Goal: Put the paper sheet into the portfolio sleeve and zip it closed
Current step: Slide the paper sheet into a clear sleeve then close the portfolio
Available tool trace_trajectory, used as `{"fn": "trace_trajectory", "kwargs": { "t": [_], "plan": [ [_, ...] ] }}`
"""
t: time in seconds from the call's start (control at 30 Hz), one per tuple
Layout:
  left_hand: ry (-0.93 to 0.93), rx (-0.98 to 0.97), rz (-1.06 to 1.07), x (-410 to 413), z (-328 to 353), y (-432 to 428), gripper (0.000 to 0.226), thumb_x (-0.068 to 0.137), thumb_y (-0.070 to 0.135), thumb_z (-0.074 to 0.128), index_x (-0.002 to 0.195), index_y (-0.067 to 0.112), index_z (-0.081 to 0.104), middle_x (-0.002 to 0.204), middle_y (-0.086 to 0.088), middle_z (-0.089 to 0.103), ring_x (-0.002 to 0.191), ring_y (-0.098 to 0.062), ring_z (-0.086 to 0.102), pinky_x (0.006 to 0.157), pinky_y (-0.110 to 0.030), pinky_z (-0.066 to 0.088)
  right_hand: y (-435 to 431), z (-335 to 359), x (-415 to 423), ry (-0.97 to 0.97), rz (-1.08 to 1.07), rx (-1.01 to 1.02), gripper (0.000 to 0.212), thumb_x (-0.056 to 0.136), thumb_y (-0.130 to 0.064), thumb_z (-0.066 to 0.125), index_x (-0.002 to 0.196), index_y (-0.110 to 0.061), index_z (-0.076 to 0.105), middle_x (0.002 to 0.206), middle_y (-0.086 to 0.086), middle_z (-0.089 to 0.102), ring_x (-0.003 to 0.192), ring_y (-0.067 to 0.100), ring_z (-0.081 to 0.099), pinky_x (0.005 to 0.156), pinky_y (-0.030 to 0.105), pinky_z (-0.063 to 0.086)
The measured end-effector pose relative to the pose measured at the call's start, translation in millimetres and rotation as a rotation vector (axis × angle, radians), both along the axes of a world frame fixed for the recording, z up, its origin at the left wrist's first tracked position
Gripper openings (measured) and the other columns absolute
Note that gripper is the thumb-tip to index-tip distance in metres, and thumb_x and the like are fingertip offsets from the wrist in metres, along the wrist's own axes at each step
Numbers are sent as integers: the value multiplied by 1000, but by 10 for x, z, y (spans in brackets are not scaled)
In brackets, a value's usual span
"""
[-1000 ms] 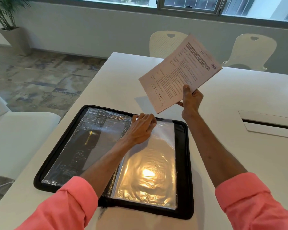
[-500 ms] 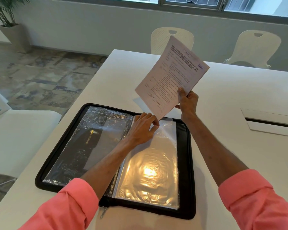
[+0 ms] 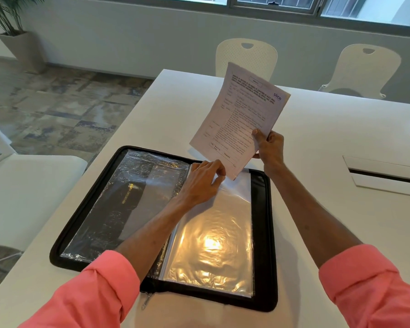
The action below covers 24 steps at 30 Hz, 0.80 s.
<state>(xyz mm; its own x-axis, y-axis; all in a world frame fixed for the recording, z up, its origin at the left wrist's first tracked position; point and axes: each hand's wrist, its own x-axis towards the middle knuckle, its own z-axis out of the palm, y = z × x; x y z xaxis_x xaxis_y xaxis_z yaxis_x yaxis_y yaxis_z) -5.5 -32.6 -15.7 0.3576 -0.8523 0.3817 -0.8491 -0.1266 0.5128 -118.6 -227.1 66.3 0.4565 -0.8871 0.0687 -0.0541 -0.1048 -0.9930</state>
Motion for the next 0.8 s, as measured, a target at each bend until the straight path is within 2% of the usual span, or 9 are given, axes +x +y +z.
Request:
{"fn": "trace_trajectory", "kwargs": {
  "t": [0.17,0.37,0.47,0.57,0.8],
  "plan": [
    [12,-2,-3,-4,22,-83,10,106,24,61,114,19,58,121,2,75,109,-21,67,106,-33,34,-51,37,-108,8,58,-3,9,108,-19,64,112,-18,72,105,3,81,83,16,82,57,33,65],
    [11,21,3,74,63,-163,12,106,25,60,115,17,57,119,-1,76,103,-22,64,103,-42,43,-134,47,-166,48,129,-27,17,108,-20,64,119,-10,73,105,4,82,81,17,82,57,34,65],
    [-70,87,-3,207,55,-152,18,110,35,54,112,18,60,116,-1,75,97,-16,57,96,-38,40,-213,45,-204,73,161,-19,17,107,-20,65,120,-11,74,108,6,82,87,22,82,60,38,67],
    [-191,191,-13,406,57,-91,31,112,43,48,107,17,64,113,-1,71,100,-19,58,98,-40,43,-296,36,-242,97,179,-11,18,107,-18,66,122,-12,73,109,4,82,90,23,82,64,41,68],
    [-377,298,10,786,118,56,36,114,37,36,115,15,64,120,-6,62,103,-23,60,100,-50,50,-423,-33,-258,143,247,3,25,107,-18,67,128,-6,74,110,6,83,92,24,83,66,43,68]
  ]
}}
